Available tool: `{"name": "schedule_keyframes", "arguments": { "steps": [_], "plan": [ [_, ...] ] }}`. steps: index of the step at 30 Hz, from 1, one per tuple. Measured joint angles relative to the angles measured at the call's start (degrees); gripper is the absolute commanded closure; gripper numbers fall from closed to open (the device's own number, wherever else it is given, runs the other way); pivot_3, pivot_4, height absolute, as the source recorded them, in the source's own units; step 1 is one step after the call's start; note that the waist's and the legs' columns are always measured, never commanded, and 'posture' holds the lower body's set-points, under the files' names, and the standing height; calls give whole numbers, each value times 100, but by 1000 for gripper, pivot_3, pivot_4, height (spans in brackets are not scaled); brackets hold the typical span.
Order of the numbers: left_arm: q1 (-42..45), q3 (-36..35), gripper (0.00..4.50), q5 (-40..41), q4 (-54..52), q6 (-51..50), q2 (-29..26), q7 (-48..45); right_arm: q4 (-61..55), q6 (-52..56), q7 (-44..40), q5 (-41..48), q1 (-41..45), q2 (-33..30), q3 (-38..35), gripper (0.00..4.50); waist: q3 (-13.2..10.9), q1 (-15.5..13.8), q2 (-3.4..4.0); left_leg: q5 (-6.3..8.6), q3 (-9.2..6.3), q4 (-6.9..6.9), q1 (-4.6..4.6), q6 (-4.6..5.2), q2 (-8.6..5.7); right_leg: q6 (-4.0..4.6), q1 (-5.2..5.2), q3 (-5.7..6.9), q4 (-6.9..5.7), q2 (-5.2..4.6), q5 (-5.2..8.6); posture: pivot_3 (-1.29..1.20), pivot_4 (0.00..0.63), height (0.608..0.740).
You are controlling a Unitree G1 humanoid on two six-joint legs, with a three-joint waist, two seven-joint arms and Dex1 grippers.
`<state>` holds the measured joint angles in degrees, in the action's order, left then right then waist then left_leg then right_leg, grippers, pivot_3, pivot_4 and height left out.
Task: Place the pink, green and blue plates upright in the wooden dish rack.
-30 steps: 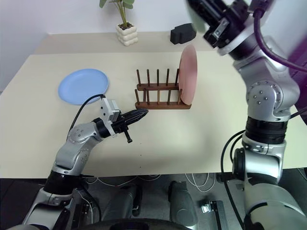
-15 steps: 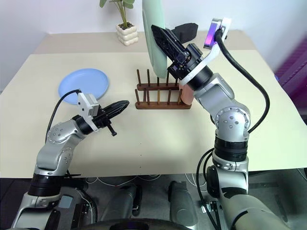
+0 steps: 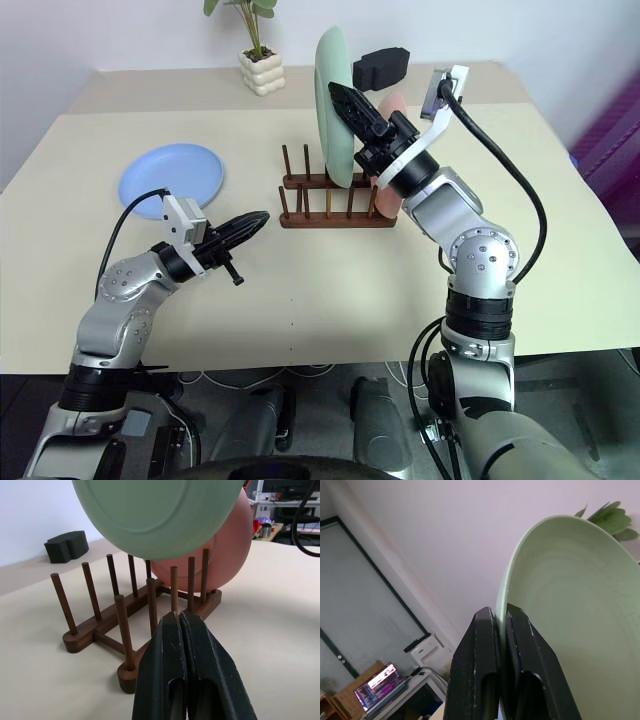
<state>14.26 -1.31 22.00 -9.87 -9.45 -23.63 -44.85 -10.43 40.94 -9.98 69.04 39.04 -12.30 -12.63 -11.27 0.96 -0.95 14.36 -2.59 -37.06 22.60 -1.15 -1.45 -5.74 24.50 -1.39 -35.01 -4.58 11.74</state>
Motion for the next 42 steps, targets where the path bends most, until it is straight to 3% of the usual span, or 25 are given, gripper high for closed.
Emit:
{"name": "schedule_keyframes", "arguments": {
  "steps": [35,38,42],
  "plan": [
    [0,60,4500,-2,-117,-21,24,108,450,203,386,-20,-42,133,-222,4470,0,5,1,0,1,2,3,0,1,1,2,1,3,0,1,0,150,731],
    [0,61,4500,-2,-117,-21,24,109,453,210,372,-17,-42,137,-232,3589,0,5,1,0,1,2,3,0,1,1,2,1,3,0,1,0,150,731],
    [1,62,4500,-2,-119,-21,26,110,454,224,341,-34,-42,133,-231,1626,0,5,1,0,1,3,4,0,1,1,4,1,4,0,1,0,150,731]
  ]
}}
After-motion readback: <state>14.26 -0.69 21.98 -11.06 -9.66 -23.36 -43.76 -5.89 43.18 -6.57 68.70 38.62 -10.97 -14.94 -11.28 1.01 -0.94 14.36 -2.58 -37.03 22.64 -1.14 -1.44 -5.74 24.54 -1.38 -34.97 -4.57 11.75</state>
